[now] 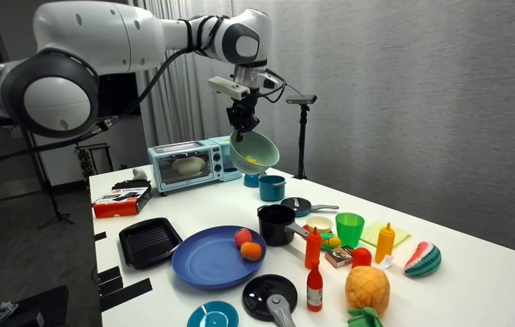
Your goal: Pour the contents in the green bowl into the small pot
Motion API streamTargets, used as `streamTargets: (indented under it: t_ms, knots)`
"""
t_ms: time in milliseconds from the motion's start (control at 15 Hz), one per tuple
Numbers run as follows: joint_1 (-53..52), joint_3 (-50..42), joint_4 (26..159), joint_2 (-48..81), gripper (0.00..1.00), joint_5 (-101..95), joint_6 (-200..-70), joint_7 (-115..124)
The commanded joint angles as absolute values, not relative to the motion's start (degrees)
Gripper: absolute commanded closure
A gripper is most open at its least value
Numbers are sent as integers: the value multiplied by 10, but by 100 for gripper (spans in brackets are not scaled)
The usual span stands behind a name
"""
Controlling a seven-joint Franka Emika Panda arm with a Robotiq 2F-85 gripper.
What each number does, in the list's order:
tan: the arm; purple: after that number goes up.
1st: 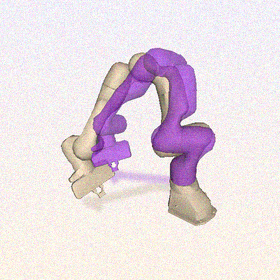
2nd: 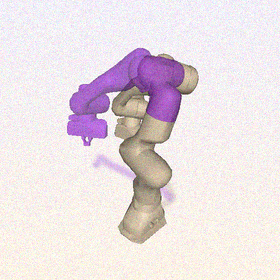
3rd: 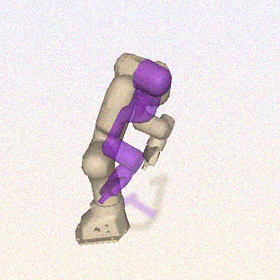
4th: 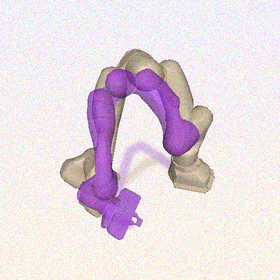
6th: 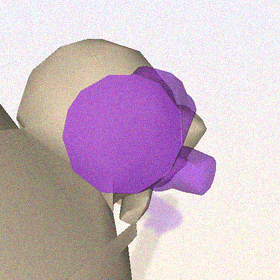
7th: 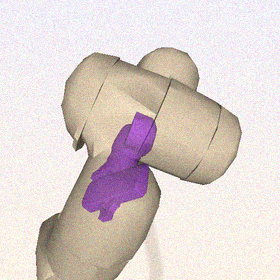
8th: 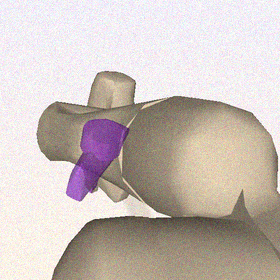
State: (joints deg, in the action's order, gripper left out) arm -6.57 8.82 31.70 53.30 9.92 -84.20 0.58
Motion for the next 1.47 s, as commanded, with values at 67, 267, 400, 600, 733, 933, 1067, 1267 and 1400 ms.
streamTargets:
  t_ms: [67,267,400,600,733,933,1067,1267,1400]
  knots:
    - [-41,98,349,523,98,121,-830,-3]
    - [-41,101,363,520,98,116,-827,-40]
    - [-47,93,351,533,93,109,-838,-21]
    - [-47,95,353,533,93,109,-838,-28]
    - [-47,95,353,533,93,109,-838,-29]
    - [-47,96,354,533,93,109,-838,-29]
    - [-47,96,354,533,93,109,-838,-29]
    - [-47,96,354,533,93,109,-838,-29]
    - [-47,98,354,530,98,111,-840,-35]
